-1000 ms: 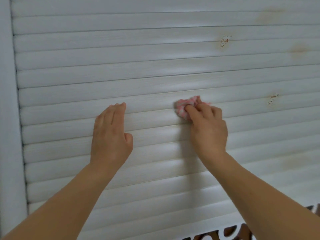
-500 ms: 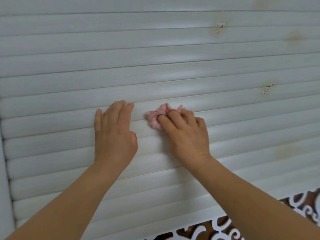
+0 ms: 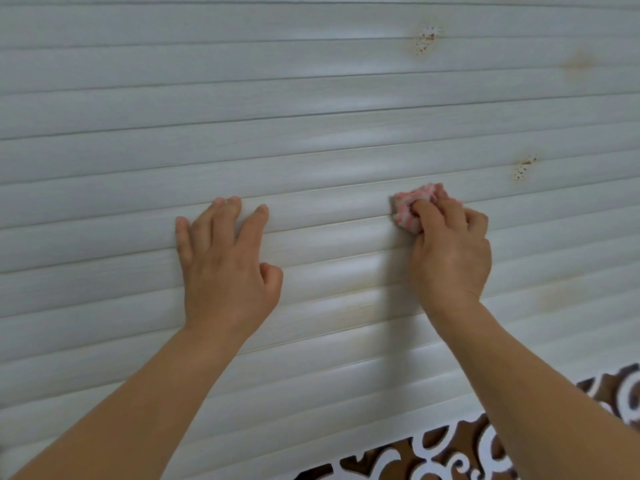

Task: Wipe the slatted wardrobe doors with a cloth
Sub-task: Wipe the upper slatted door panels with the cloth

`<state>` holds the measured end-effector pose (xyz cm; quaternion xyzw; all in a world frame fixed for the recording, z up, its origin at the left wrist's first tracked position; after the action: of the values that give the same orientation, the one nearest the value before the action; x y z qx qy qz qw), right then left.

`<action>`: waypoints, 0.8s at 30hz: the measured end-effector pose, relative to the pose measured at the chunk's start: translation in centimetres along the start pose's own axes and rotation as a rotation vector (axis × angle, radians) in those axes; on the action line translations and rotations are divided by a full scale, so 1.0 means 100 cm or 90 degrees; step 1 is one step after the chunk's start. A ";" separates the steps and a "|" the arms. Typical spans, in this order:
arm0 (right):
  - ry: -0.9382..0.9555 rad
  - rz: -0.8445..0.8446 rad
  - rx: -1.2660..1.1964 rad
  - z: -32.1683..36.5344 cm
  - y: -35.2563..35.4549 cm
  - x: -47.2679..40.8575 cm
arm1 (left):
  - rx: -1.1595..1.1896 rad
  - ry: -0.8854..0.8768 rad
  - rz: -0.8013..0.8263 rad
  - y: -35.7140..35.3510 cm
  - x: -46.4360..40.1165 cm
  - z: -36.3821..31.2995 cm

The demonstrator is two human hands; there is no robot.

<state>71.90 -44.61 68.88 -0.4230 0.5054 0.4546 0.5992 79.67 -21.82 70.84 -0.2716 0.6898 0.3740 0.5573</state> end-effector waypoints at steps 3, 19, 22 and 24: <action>0.074 -0.012 0.020 0.037 -0.003 0.004 | -0.001 0.003 0.003 0.000 0.000 -0.001; 0.227 0.073 0.039 0.030 0.001 0.003 | 0.040 0.060 -0.025 -0.001 0.003 -0.007; 0.159 0.086 0.021 -0.021 0.002 -0.001 | 0.027 0.051 -0.029 0.000 0.004 -0.006; 0.081 0.096 0.000 -0.047 0.006 -0.003 | 0.022 0.053 -0.025 0.000 0.003 -0.006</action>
<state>70.24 -49.06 68.48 -0.4121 0.5724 0.4707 0.5300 79.26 -22.33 70.57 -0.2911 0.7131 0.3394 0.5399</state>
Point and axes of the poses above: each hand's wrist, its own x-axis away from the middle knuckle, its own y-axis out of the back of the hand, z = x × y, the point moved 5 cm from there along -x, towards the middle knuckle, and after that the axes turned 11 degrees about y, right-handed, at the moved point
